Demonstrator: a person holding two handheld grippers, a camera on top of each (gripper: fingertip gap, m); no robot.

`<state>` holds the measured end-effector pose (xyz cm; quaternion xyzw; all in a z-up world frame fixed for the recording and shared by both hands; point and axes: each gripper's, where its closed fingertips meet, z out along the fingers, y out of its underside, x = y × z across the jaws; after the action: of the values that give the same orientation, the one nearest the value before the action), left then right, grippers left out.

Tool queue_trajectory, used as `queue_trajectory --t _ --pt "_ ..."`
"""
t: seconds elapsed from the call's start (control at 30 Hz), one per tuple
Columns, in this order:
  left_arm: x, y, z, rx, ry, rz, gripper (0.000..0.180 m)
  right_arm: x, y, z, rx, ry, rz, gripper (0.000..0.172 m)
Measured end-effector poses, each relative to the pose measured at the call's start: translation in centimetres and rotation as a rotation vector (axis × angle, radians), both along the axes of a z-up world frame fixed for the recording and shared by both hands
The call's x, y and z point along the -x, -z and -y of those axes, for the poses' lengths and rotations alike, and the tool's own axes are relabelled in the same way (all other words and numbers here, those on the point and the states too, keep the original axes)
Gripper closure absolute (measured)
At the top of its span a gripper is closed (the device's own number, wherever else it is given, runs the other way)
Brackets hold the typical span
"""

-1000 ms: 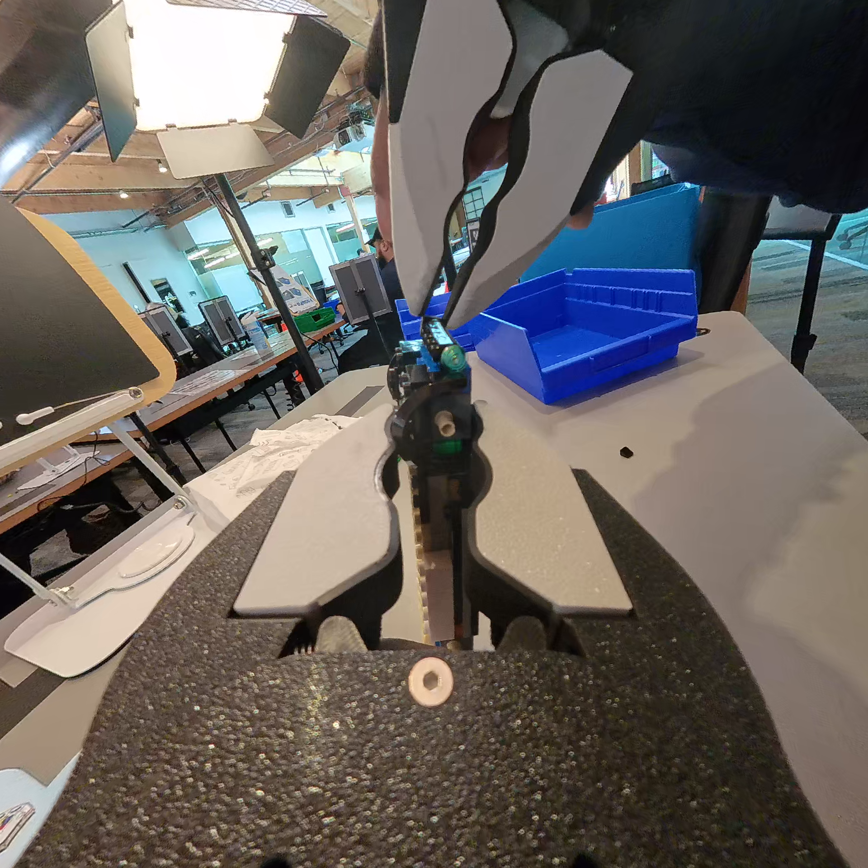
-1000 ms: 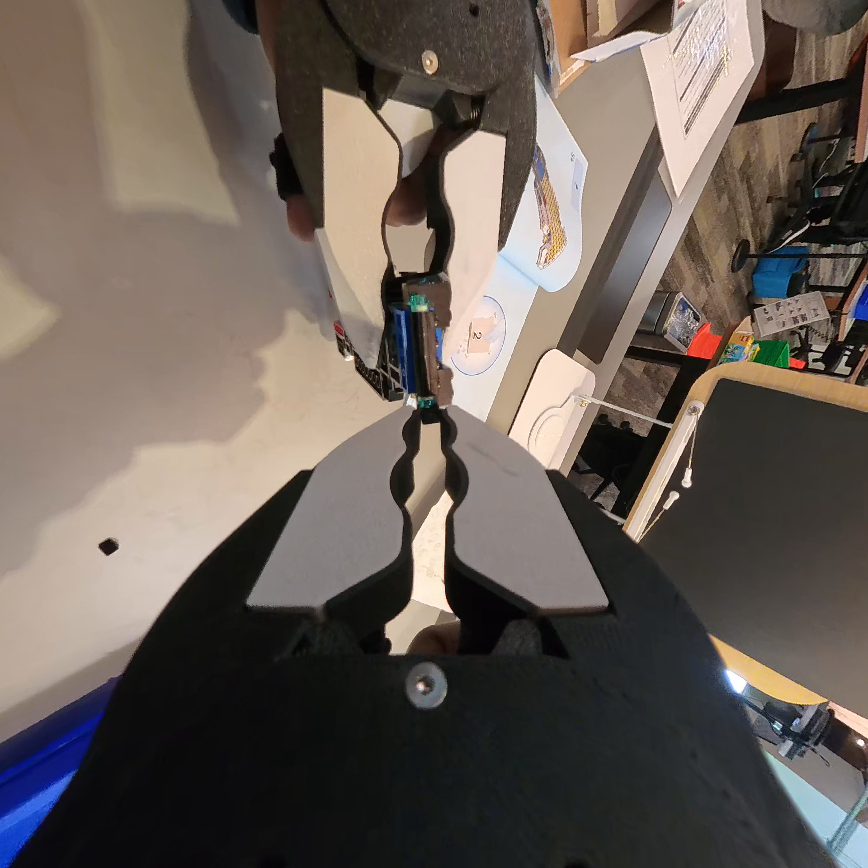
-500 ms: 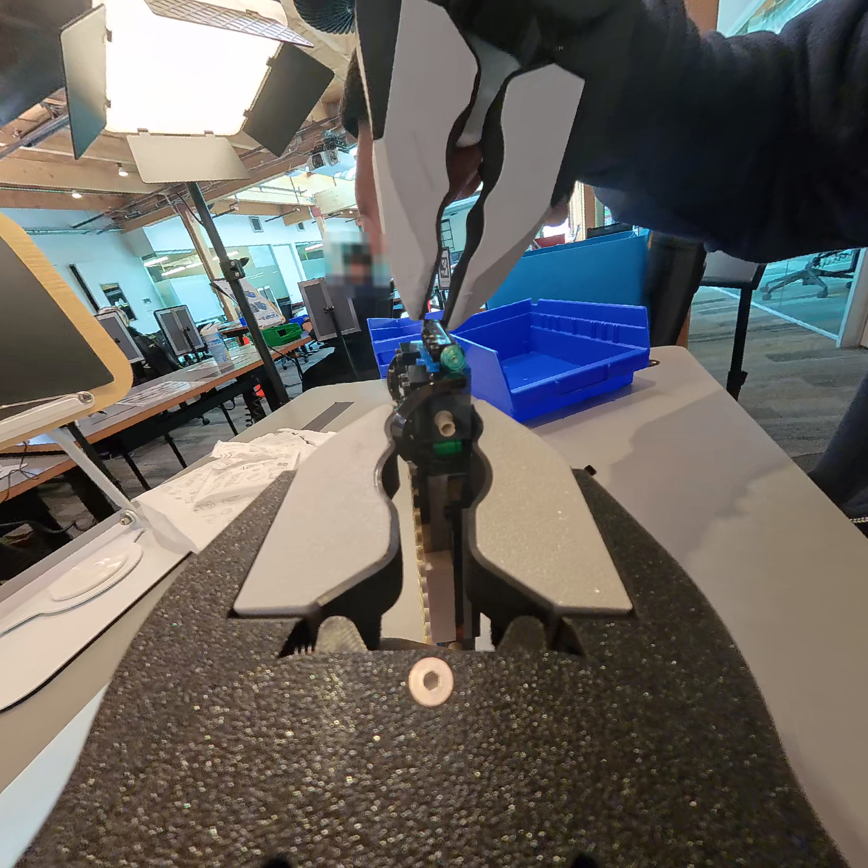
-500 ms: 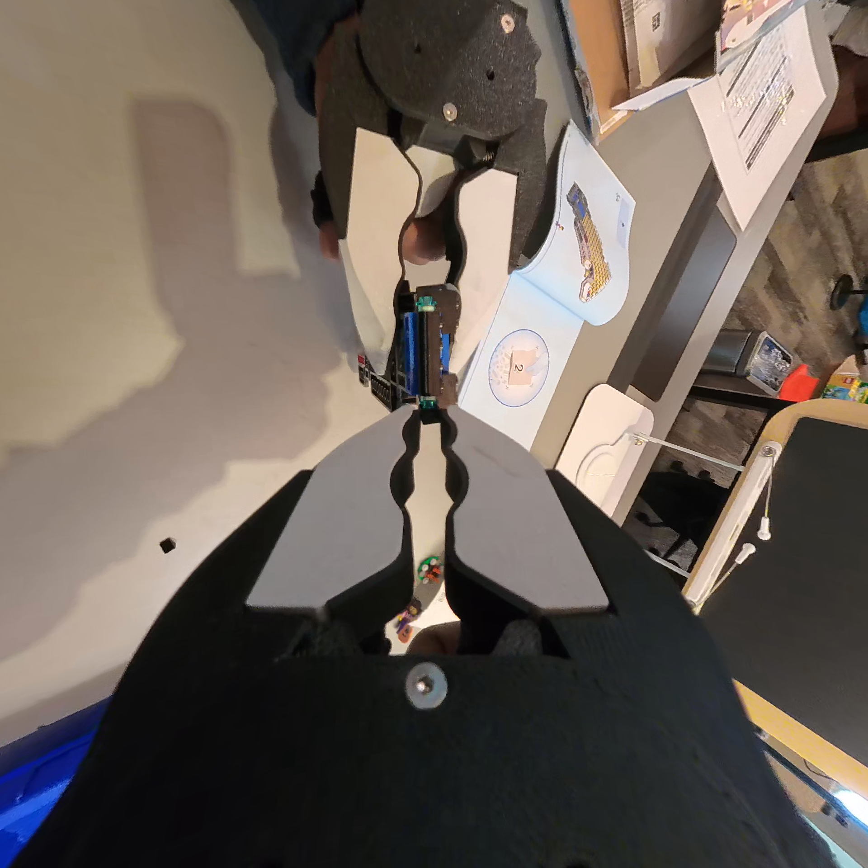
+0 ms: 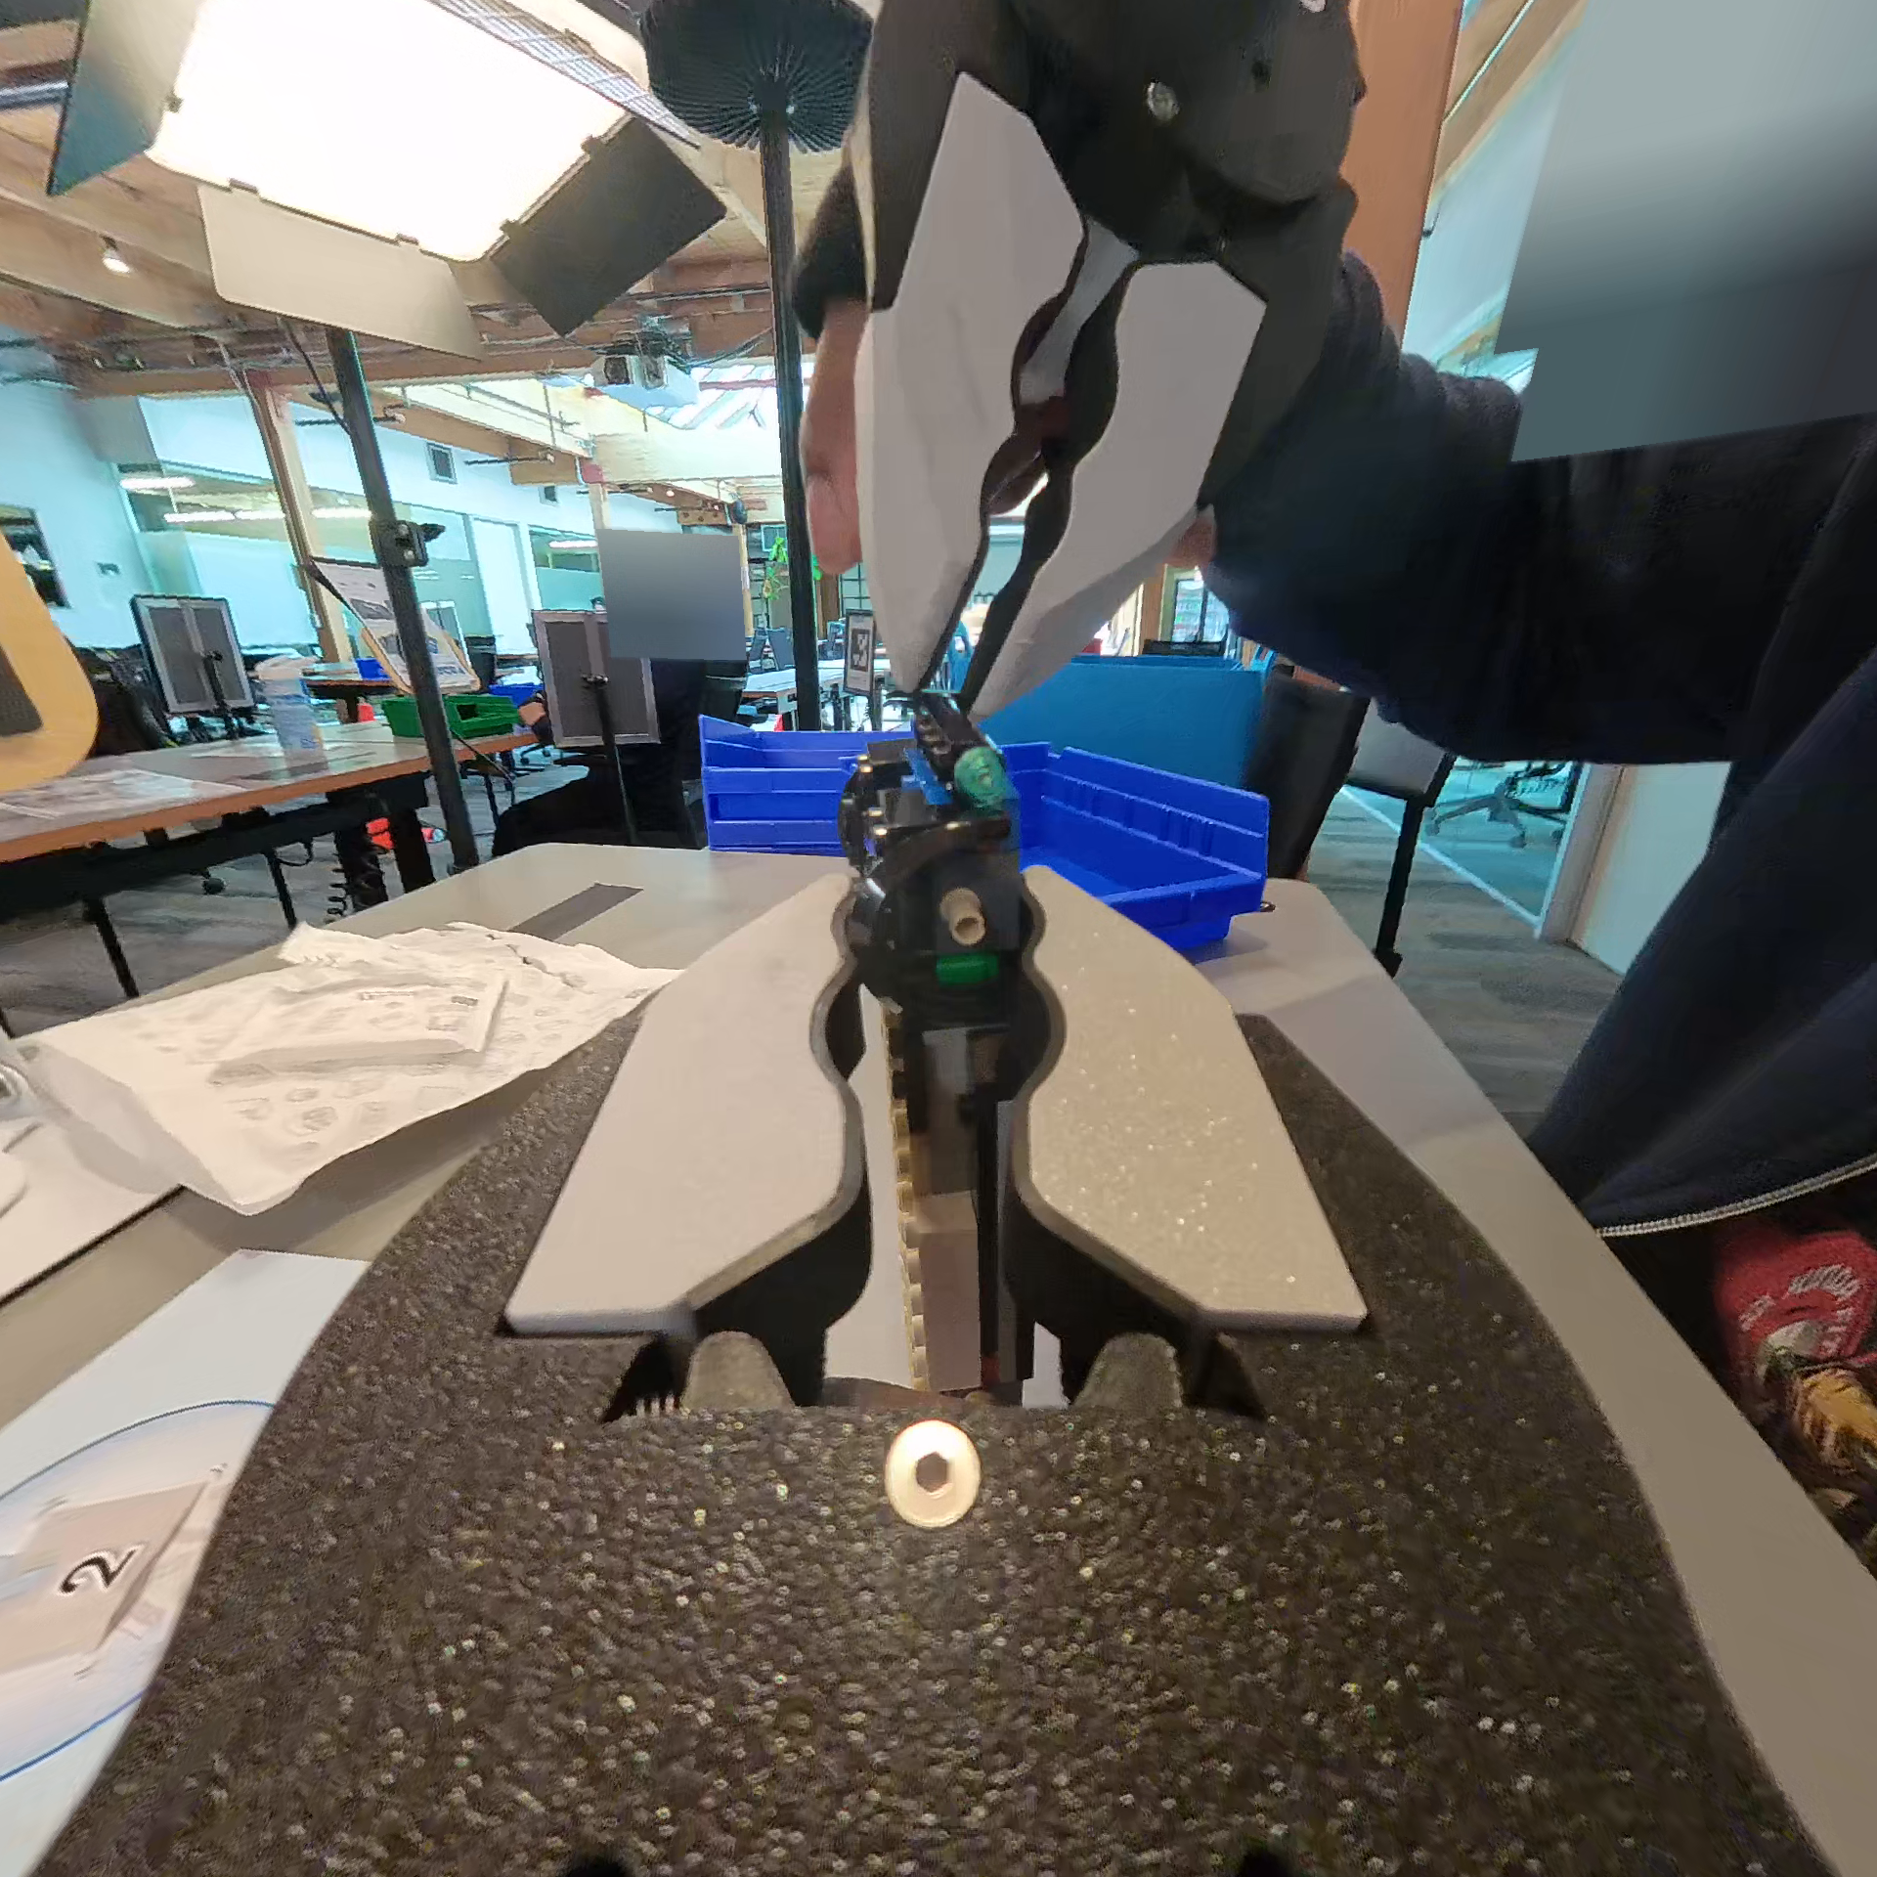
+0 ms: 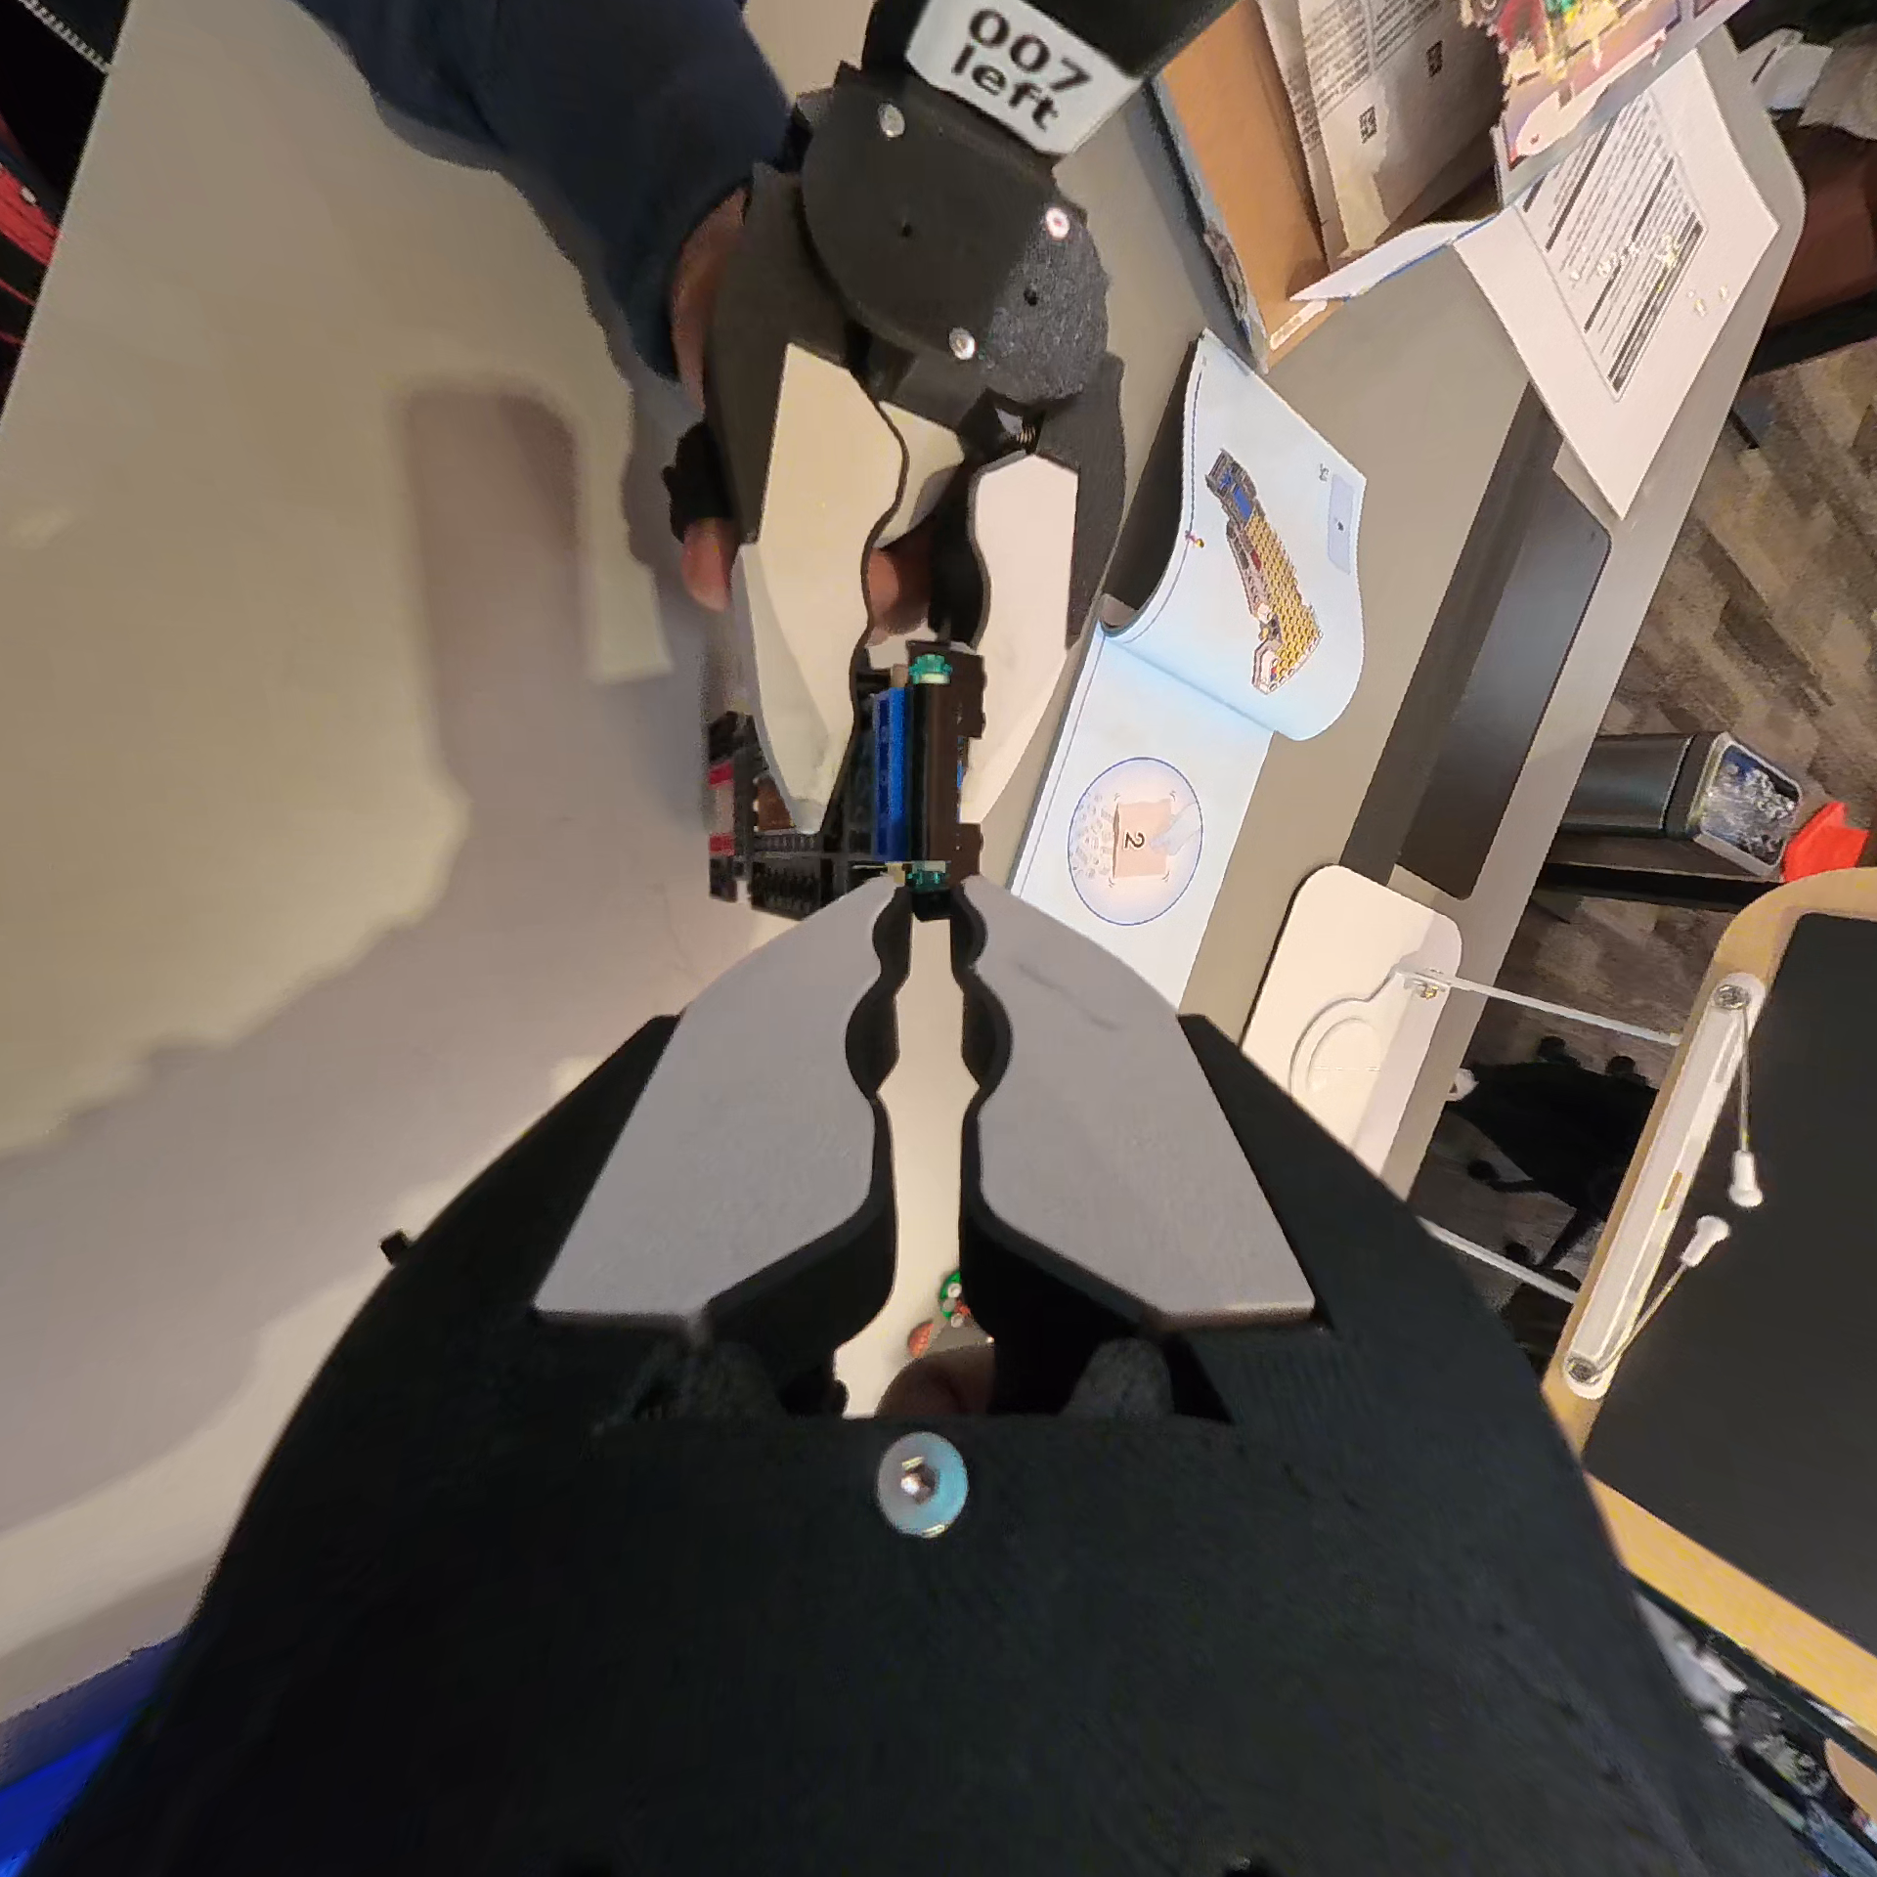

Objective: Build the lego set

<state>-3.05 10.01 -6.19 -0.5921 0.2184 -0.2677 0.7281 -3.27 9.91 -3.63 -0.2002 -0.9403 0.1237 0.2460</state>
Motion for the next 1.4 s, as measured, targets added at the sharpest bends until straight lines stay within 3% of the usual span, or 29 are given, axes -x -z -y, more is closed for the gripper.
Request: queue_trajectory --t 0.4,0.63,0.73,0.87,1.1,1.4 --pt "0.4 0.3 -0.5 0.033 -0.002 0.051 0.155 0.6 0.2 -0.3 0.059 0.042 -0.038 0.172" --pt "2.5 -0.3 -0.5 0.046 -0.023 0.096 0.155 -0.3 0.2 -4.1 0.162 0.262 -0.216 0.168" --pt "4.0 -0.9 -0.3 0.051 -0.034 0.128 0.155 -2.0 2.0 -7.0 0.238 0.434 -0.279 0.167" --pt "5.6 -0.6 -0.5 0.086 -0.053 0.145 0.155 -5.2 7.0 -8.9 0.305 0.607 -0.252 0.165" --pt "4.9 1.1 -1.4 0.144 -0.011 0.197 0.155 -8.4 14.3 -6.9 0.369 0.715 -0.163 0.163" --pt "4.4 2.2 -2.0 0.193 0.039 0.300 0.155 -4.1 17.1 -7.9 0.326 0.722 -0.143 0.160"
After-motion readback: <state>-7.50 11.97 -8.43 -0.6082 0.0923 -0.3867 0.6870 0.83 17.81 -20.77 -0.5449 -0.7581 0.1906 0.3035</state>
